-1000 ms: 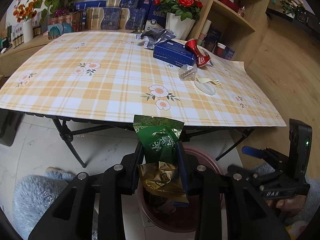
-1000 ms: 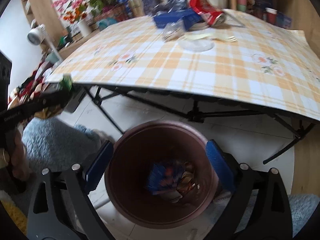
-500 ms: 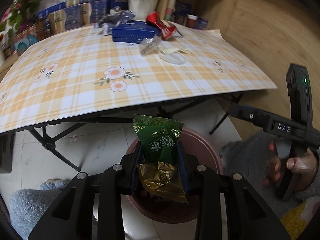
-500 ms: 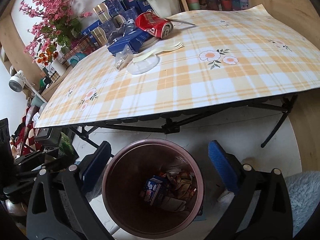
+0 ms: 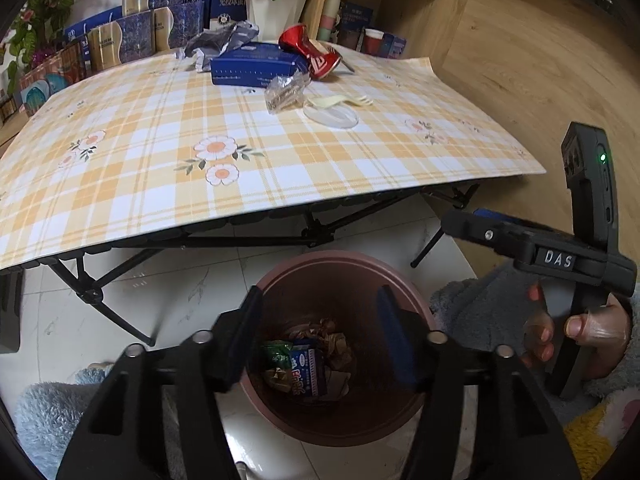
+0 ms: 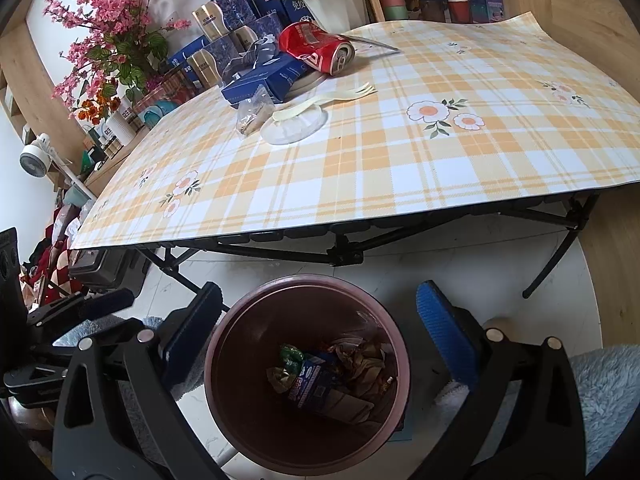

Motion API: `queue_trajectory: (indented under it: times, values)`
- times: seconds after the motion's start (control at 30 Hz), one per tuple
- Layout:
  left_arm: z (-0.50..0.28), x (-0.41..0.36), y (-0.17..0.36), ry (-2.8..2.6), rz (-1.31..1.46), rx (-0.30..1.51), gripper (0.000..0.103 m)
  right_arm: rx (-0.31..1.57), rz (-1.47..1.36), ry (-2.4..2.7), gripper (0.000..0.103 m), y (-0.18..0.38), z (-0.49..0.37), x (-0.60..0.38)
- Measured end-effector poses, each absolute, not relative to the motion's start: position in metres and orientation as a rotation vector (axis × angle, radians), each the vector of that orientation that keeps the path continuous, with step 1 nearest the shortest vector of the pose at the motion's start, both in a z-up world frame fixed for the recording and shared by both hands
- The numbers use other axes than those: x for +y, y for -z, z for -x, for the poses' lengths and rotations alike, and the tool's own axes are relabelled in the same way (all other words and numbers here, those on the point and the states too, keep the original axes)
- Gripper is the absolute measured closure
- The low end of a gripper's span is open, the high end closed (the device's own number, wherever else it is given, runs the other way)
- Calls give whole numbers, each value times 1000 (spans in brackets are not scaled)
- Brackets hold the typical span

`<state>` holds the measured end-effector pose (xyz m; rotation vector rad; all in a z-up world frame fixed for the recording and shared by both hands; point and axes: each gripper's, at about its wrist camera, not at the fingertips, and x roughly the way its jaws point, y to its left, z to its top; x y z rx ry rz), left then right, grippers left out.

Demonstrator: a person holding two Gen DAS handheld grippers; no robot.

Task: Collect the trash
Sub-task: 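Move both open tools back toward the remaining trash on the table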

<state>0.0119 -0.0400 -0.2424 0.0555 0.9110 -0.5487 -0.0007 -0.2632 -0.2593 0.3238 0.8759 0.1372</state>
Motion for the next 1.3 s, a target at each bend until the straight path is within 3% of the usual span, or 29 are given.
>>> queue_trajectory:
  times: [0.07,0.43,0.63,0.97,1.3]
  values:
    - [-12,-39,241,536,-50,906,33,879,-322,-139,7,260,0,-263]
    - [-33,7,228,352,134,889,6,888,-253,-132,6,251,-8,-257]
    - [-61,35,216,275,235,891,6,851,-191,-115,6,224,-19,-261]
    - [-80,37,185,261,179,793,6,782,-181,-74,6,185,-40,-288]
    - [-97,16,187,325,139,802,6,808,-156,-49,6,193,-58,-302]
